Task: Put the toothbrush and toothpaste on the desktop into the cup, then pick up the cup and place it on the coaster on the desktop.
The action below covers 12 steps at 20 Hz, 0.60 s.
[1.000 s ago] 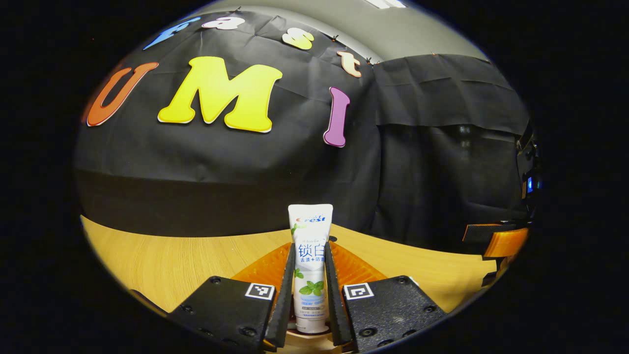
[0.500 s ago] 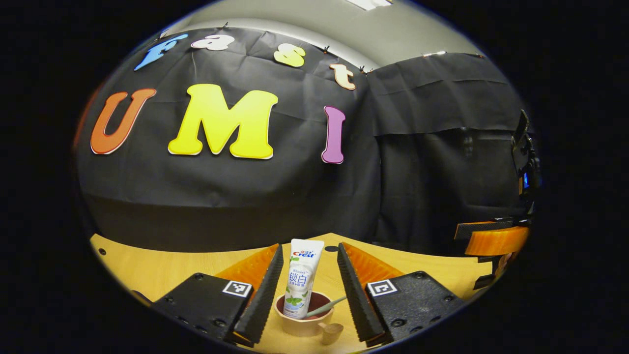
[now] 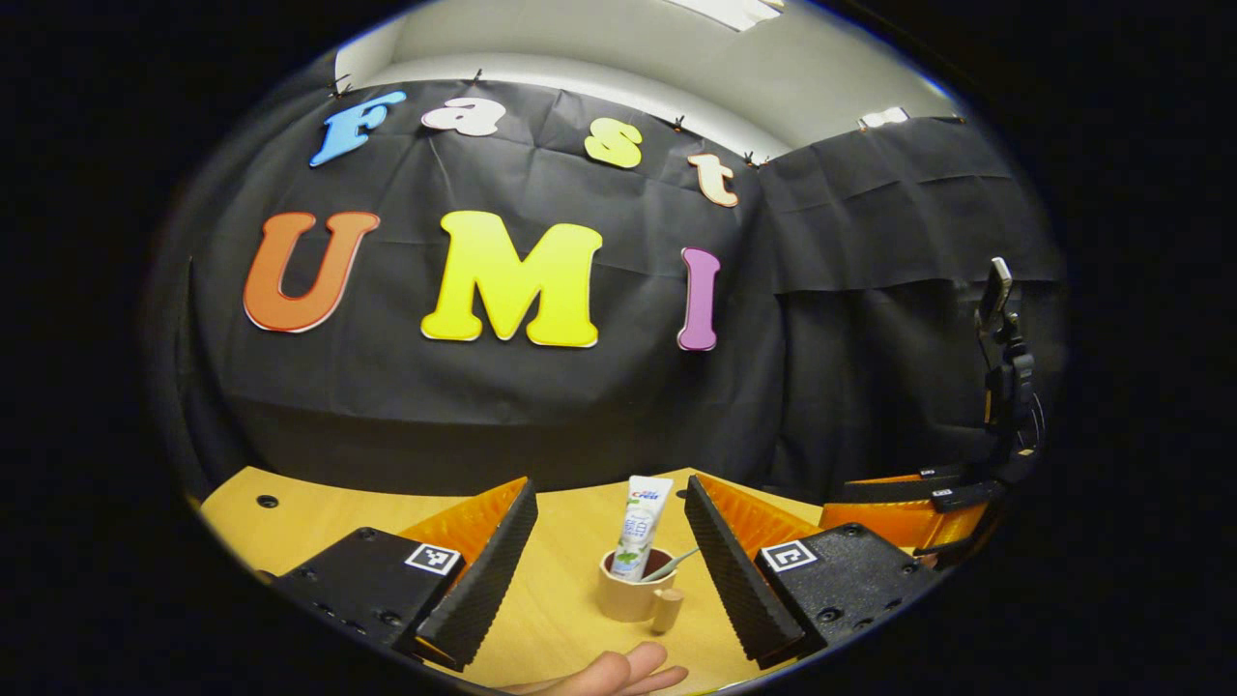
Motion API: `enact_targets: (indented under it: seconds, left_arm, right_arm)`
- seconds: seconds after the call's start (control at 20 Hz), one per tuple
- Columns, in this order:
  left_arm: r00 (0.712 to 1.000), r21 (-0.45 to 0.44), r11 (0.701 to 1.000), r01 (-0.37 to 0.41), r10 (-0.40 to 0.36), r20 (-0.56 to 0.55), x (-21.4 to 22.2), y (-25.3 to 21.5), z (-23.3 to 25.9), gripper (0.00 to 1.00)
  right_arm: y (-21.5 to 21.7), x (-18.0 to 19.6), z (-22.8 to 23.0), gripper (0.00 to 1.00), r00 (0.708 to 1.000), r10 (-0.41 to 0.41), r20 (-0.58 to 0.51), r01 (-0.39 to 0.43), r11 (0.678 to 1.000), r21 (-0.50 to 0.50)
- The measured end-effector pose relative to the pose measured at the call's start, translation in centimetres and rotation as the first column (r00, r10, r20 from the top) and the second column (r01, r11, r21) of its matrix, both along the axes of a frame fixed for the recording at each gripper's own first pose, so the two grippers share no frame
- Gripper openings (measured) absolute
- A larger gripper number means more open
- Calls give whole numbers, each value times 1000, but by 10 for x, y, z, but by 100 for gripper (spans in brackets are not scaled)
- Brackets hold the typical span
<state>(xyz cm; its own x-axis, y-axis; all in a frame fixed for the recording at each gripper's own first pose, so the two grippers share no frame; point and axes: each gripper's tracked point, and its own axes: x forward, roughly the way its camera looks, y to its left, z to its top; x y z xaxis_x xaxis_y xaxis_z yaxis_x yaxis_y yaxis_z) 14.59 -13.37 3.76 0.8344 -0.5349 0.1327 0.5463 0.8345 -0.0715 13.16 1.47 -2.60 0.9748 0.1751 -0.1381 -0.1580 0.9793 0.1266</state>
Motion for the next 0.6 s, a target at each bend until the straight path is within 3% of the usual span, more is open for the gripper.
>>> enact_targets:
  seconds: [0.15,0.6]
  left_arm:
    - [996,35,996,-88,88,10,-10,35,-4,96]
    - [983,-26,983,-184,184,6,-47,96,-14,97]
  right_arm:
    - [14,20,-18,95,996,3,-94,-4,1000,-10]
    - [62,71,-84,95,940,-22,-341,-12,995,-99]
